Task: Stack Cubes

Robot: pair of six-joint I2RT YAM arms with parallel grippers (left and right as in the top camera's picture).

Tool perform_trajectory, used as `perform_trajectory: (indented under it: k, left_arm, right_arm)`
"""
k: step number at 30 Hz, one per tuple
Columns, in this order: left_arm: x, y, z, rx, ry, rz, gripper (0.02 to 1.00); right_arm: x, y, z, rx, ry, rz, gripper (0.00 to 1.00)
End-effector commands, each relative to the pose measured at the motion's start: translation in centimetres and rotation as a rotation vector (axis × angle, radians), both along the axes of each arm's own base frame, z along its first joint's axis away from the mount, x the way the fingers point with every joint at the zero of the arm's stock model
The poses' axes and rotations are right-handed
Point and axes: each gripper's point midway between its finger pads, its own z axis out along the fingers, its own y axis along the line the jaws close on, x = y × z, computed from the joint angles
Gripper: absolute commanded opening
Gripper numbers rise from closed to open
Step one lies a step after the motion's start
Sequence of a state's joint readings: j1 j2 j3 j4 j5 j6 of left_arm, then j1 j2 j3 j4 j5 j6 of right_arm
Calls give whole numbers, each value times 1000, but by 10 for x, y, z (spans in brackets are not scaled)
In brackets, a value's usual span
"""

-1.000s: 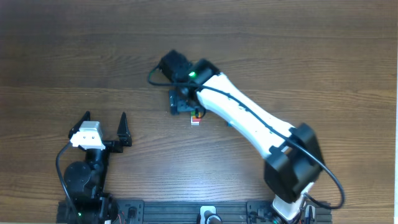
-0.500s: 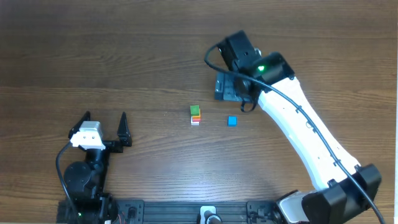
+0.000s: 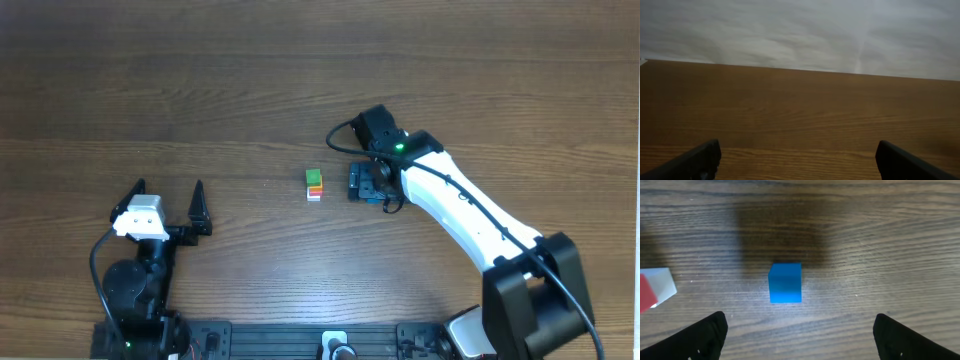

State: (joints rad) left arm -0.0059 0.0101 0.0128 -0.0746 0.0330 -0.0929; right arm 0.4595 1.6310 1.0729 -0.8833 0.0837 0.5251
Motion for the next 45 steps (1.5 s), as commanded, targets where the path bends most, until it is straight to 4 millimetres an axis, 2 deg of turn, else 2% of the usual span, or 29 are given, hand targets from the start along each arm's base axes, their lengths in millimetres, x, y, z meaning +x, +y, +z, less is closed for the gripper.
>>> perform_trajectory:
  k: [1,9,12,18,23,35,45]
  left_arm:
    - [0,2,-3,19,2,10,998]
    - [0,2,-3,19,2,10,1000]
    - [0,2,-3,19,2,10,1000]
    - [0,2,-3,19,2,10,1000]
    - [0,2,-3,19,2,10,1000]
    - [0,2,-3,19,2,10,1000]
    - [0,2,-3,19,2,10,1000]
  right_arm:
    - [-2,1,-24,-17,52,1,915]
    - [-1,4,-52,-36,99,7,849]
    - [-2,5,-56,-37,109,6,768]
    - [-2,6,-57,-30,113,1,619]
    - [0,8,-57,-25,103,2,535]
    - [4,13,-56,-13,81,13,441]
    - [5,14,-56,-11,77,13,288]
